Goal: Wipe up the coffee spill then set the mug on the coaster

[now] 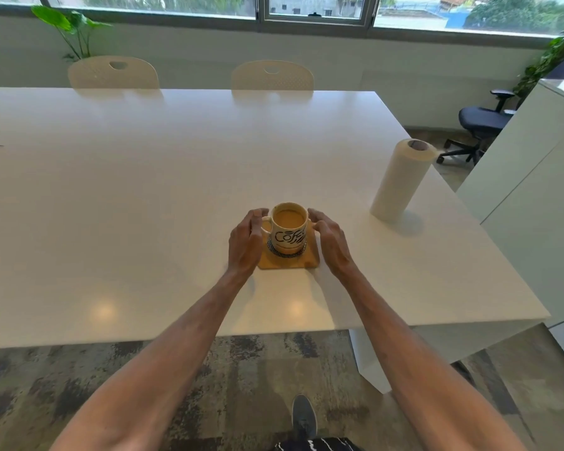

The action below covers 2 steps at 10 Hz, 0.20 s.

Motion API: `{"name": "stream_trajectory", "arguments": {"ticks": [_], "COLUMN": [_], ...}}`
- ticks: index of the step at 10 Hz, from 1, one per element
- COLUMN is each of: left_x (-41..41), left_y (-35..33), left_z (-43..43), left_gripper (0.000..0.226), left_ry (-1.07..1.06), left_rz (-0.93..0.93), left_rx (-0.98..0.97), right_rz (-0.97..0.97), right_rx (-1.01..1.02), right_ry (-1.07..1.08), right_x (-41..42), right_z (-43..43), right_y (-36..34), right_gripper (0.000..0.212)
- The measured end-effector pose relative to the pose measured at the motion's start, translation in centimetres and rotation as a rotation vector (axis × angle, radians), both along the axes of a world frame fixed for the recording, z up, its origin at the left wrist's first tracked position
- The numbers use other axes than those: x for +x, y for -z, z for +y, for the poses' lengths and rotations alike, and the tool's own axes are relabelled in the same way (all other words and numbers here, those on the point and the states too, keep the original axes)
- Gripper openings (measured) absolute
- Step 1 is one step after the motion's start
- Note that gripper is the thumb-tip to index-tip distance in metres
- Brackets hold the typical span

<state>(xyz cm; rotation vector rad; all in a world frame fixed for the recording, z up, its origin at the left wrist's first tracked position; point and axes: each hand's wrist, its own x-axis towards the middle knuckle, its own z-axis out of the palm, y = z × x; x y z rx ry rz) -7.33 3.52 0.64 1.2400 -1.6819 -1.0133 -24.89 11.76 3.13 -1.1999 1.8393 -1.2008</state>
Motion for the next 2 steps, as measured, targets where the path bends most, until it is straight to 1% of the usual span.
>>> {"name": "stream_trajectory", "arguments": {"ticks": [1,2], "left_x": [-0.1,0.0], "left_y": [-0.3,-0.4], "left_z": [0.5,-0.3], "left_gripper": [0.055,0.072], "left_ry": [0.051,-0.009], "left_rz": [-0.131,-0.142], "left_rx": [-0.059,-0.084], "right_rz": [0.092,0.168], "right_rx": [0.032,0.049], "right_ry": [-0.001,0.021], "right_x": [0.0,-0.5], "right_z": [-0.6,-2.0], "right_y": [-0.6,-0.3], "right_gripper": [0.066,0.059]}}
